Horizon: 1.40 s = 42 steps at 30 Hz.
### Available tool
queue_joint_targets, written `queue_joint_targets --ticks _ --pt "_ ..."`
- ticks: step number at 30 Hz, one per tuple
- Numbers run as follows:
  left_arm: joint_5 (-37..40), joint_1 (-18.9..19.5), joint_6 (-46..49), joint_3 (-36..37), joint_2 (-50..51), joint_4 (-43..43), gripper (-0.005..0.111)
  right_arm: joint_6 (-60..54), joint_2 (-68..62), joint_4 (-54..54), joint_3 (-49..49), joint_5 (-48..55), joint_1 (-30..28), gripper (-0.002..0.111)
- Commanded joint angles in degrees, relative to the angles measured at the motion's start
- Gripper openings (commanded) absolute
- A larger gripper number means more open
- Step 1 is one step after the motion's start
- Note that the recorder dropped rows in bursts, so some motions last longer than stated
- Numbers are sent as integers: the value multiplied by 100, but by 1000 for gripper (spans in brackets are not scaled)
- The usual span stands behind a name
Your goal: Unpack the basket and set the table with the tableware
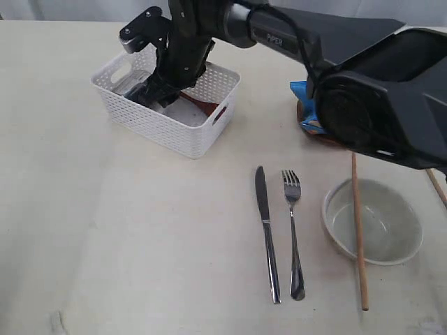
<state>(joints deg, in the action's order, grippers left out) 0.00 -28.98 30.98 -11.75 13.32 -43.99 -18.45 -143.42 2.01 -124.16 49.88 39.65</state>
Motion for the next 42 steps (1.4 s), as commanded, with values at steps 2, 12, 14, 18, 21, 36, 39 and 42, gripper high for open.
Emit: queue_joint_targets --ticks 2,12,14,18,21,36,39,42 --pt "0 26 -147 0 -25 -16 0 56 -207 -239 -37 7 -23 54" --pt "0 26 -147 0 -25 -16 0 -113 -198 -264 -37 154 38 0" --pt "0 26 -147 0 -25 -16 0 -136 -122 -264 -37 166 63 0" --pt "0 26 -147 0 -25 -16 0 -194 115 -264 -37 178 121 0" --pt "0 26 -147 0 -25 -16 0 -194 285 -201 -37 230 121 0" --pt "31 26 -236 0 -25 -16 0 -699 624 2399 -37 305 -268 40" --pt "31 26 -279 0 -25 -16 0 -927 583 3257 -37 414 -493 60" --pt "31 26 -279 0 -25 -16 0 -927 435 3307 -37 396 -572 57"
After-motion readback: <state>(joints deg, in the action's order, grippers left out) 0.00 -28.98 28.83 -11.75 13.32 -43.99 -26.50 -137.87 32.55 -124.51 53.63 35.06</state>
